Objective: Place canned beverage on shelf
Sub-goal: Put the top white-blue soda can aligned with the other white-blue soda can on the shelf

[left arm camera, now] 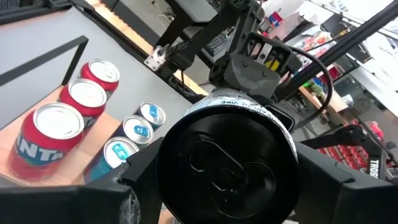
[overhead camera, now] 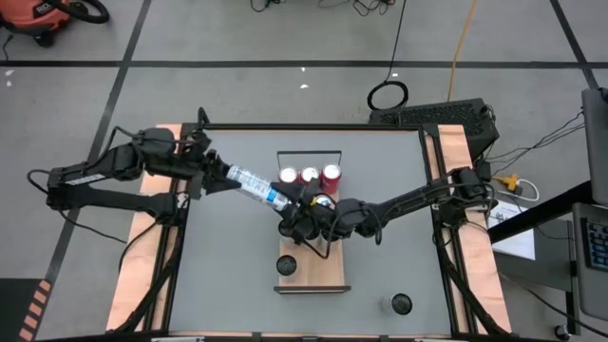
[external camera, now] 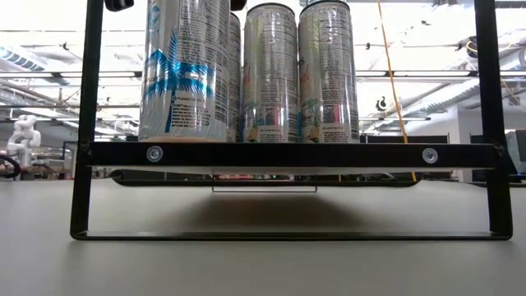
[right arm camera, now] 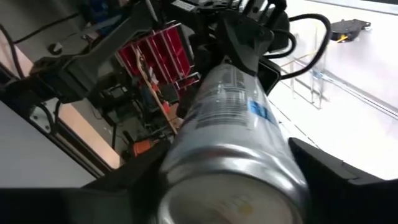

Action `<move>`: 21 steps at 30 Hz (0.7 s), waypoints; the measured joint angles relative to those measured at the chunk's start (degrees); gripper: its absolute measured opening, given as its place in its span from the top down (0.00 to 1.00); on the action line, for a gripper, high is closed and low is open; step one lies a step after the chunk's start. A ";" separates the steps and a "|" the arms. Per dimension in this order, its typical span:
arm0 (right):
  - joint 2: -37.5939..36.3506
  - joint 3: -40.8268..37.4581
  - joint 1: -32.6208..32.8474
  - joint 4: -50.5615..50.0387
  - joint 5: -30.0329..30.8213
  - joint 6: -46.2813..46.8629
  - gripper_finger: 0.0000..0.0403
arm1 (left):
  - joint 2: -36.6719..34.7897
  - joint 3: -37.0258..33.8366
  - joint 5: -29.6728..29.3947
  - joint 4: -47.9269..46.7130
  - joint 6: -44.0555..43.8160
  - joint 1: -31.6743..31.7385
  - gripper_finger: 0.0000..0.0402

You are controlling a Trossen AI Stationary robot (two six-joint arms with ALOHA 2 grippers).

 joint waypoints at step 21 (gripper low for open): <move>-0.39 -0.13 2.65 -2.15 3.56 8.67 0.49 | -0.34 0.06 -1.69 1.46 12.39 -0.44 0.04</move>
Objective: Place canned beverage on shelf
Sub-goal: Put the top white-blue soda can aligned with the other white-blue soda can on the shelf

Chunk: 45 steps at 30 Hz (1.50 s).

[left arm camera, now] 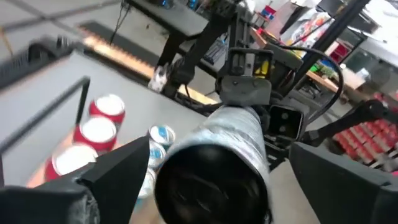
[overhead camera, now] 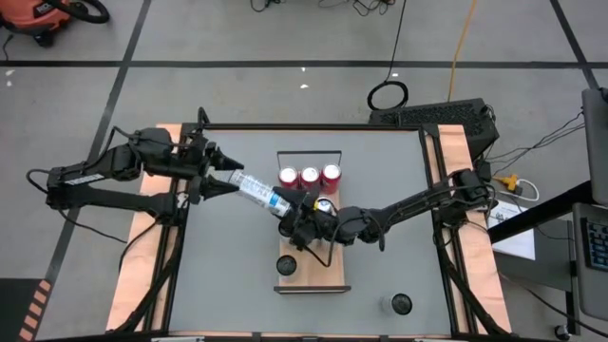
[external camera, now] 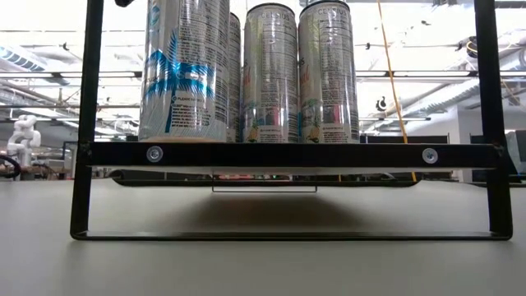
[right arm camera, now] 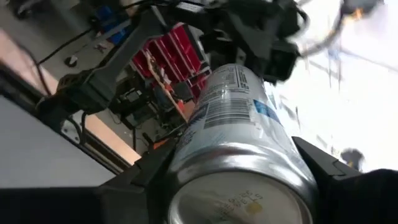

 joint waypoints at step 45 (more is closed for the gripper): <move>-14.08 0.13 6.56 -17.31 -6.29 60.47 0.48 | 9.04 -0.09 0.55 14.08 32.19 -15.28 0.01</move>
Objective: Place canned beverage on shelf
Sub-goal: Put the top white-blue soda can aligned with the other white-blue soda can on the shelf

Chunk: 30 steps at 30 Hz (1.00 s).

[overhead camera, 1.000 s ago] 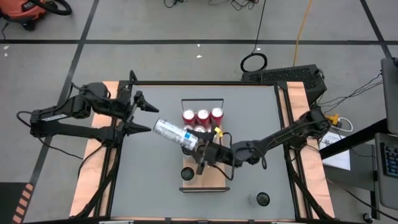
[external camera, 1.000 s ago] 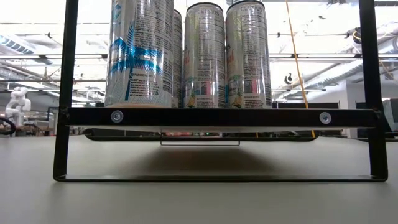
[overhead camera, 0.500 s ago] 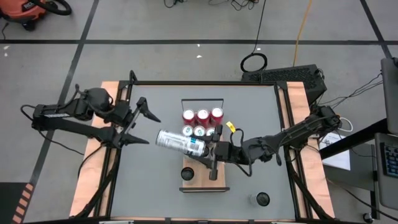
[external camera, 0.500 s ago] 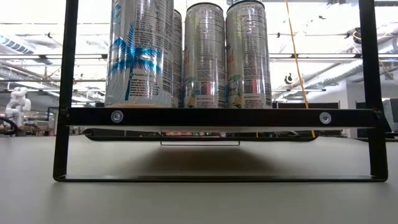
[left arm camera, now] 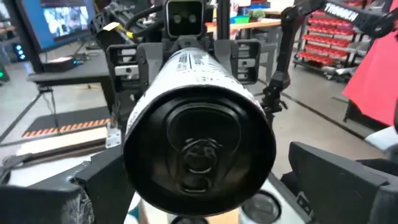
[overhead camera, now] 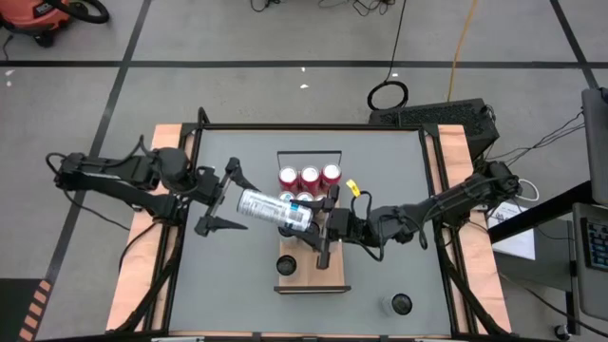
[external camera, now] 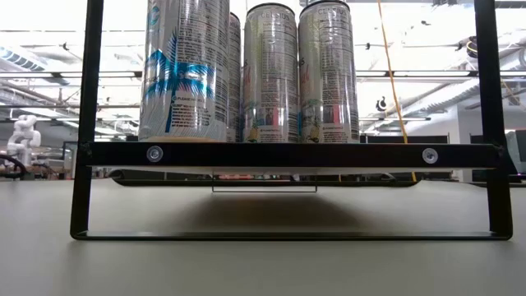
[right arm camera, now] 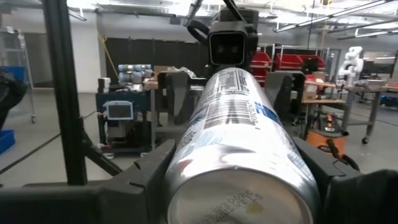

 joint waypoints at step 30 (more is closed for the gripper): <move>0.00 0.00 0.09 0.65 -0.73 -0.53 0.48 | 0.34 0.17 -4.63 3.72 -1.31 -2.98 0.29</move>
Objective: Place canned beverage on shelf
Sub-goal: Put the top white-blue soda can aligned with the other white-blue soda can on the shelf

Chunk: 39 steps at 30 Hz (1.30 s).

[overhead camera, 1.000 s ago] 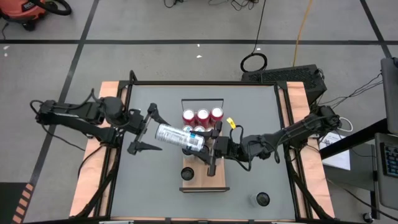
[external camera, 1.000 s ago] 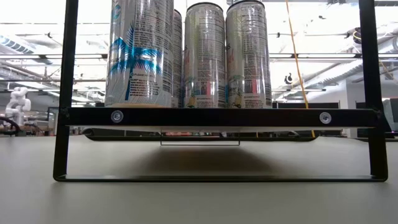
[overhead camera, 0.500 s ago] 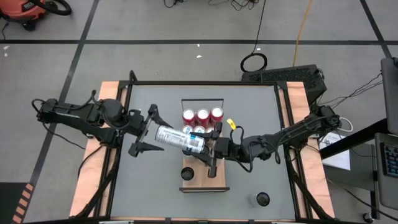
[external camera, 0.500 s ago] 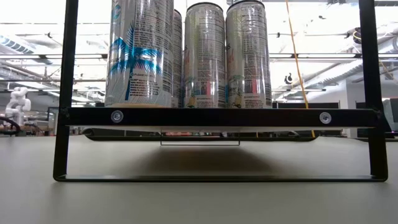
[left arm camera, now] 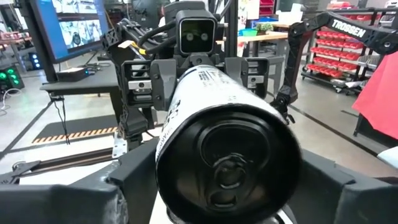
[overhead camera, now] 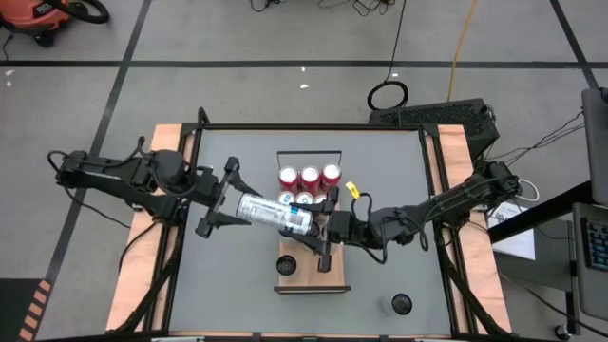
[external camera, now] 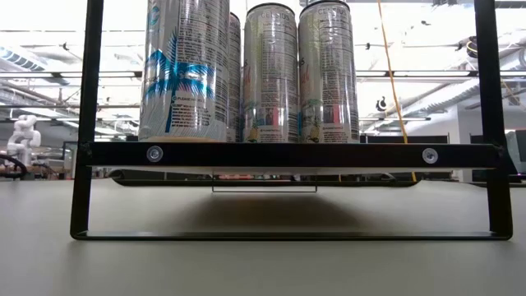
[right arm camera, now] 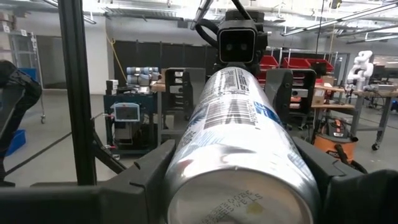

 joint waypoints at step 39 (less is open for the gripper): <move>0.00 0.02 1.00 -2.92 1.55 1.00 0.34 | -0.64 4.29 -2.37 -9.18 -4.59 -0.06 0.40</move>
